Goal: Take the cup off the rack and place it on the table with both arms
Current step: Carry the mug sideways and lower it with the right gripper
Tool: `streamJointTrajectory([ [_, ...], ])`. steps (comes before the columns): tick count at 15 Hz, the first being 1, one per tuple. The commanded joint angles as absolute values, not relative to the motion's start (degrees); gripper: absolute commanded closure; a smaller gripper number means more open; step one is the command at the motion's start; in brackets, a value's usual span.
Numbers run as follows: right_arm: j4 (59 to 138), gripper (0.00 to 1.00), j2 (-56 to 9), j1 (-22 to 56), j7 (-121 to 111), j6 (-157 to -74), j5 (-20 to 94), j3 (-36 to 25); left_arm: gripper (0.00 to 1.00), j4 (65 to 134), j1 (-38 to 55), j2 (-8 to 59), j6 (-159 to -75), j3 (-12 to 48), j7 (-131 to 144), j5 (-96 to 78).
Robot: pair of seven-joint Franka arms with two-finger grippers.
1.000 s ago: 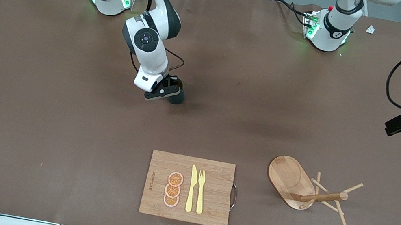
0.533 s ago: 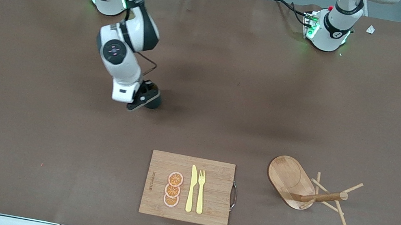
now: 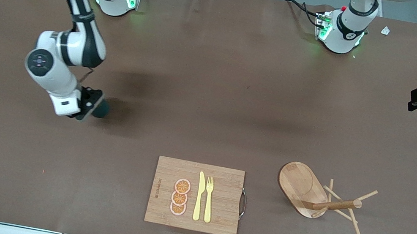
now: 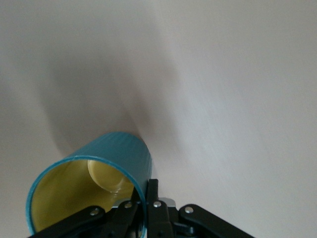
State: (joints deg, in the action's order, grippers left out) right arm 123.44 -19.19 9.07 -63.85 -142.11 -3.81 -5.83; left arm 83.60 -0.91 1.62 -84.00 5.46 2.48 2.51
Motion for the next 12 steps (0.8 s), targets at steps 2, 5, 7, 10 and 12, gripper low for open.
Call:
streamJointTrajectory([
  [2,126.6,1.00,-17.5,0.5,-76.8,-146.1,-6.7,-4.5,0.00,85.6,-2.1,-0.3,-84.1,6.0,2.0,1.7],
  [5,126.7,1.00,-17.8,-3.0,-81.9,-147.6,-6.7,-4.5,0.00,85.5,-2.1,-0.1,-84.8,5.9,1.9,1.6],
  [7,126.7,1.00,-17.9,-3.8,-82.4,-148.3,-6.7,-4.4,0.00,85.6,-2.1,-0.1,-84.9,5.9,1.8,1.6],
  [10,126.7,1.00,-17.9,-3.8,-82.4,-148.4,-6.7,-4.3,0.00,85.7,-2.2,-0.2,-84.7,5.8,1.8,1.5],
  [12,126.7,0.98,-18.0,-3.8,-82.4,-148.4,-6.7,-4.3,0.00,85.8,-2.6,-0.2,-84.6,5.9,2.5,1.4],
])
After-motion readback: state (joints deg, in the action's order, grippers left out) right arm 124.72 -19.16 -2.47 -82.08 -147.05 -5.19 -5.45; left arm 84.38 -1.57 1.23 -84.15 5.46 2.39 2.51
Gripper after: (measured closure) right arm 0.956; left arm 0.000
